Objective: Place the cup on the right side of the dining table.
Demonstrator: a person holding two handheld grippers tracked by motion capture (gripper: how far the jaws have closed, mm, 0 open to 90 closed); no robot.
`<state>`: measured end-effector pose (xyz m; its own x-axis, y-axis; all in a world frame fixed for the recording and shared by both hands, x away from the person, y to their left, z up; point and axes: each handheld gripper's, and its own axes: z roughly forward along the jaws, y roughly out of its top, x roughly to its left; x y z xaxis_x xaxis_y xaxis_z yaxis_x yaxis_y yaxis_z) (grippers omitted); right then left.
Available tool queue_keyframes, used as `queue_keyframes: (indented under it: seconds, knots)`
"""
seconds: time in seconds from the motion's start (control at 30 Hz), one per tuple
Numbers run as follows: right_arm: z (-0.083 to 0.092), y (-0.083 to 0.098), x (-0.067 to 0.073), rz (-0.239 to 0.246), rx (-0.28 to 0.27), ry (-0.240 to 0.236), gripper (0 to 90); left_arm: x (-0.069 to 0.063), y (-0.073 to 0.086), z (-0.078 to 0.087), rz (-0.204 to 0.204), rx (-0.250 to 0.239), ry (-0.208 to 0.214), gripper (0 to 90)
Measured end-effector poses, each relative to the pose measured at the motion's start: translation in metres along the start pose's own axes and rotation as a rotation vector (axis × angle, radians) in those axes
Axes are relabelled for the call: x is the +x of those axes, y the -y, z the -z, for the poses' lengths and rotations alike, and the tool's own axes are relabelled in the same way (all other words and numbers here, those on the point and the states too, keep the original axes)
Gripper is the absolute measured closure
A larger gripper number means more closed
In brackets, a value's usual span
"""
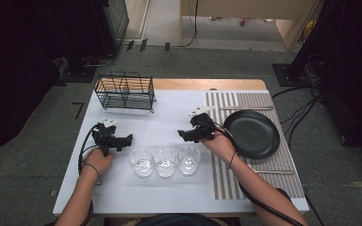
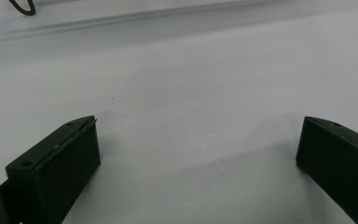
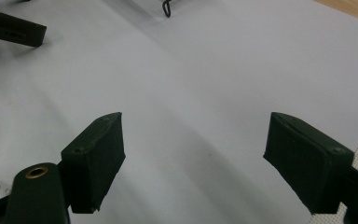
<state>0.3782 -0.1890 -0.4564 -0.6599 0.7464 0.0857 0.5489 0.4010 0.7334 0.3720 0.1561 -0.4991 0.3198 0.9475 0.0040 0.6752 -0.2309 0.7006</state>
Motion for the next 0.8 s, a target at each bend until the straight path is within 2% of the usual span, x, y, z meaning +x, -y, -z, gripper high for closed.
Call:
queue_keyframes:
  seconds: [0.8]
  knots:
    - [0.014,0.0,0.006,0.02,-0.027,-0.012,19.8,0.0,0.0,0.0,0.001,0.002,0.001,0.0]
